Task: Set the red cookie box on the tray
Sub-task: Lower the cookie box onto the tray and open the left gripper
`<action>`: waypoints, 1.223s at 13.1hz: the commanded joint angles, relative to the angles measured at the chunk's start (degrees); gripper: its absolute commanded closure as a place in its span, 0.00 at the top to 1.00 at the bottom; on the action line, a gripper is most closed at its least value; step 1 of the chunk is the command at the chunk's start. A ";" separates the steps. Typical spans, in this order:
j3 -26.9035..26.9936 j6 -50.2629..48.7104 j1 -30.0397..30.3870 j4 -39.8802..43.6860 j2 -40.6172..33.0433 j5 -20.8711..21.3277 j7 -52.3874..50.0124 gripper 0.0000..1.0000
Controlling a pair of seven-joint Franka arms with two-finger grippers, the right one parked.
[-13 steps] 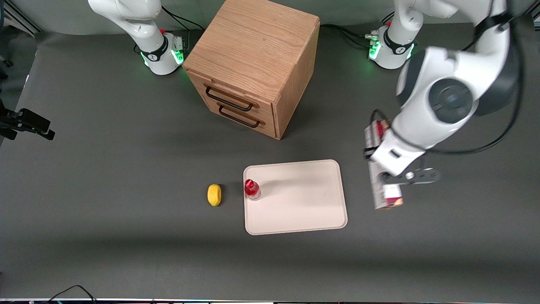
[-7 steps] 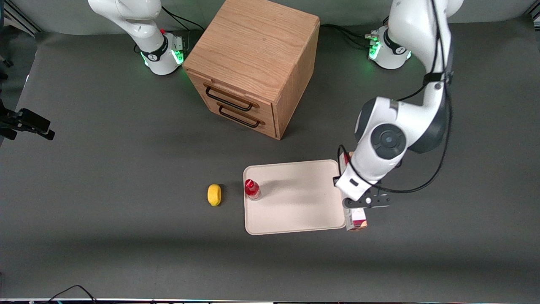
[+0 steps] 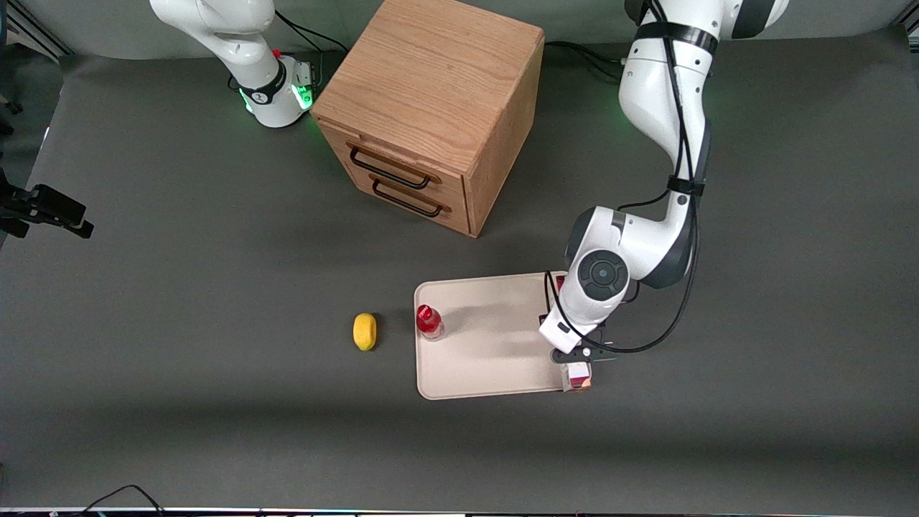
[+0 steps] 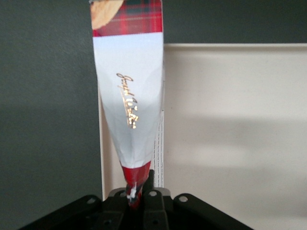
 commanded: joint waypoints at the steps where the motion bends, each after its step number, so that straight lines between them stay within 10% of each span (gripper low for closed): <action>1: -0.86 2.80 0.08 -2.63 -1.28 -0.56 -0.99 0.00; 3: -1.22 3.78 0.17 -3.25 -1.19 -0.56 -0.91 0.00; 4: -1.22 3.78 0.25 -3.25 -1.28 -0.56 -0.30 0.37; 5: -1.22 3.69 0.34 -3.25 -1.28 -0.56 -0.03 0.99; 16: 1.85 -23.60 5.08 -2.90 -21.20 -0.03 12.51 1.00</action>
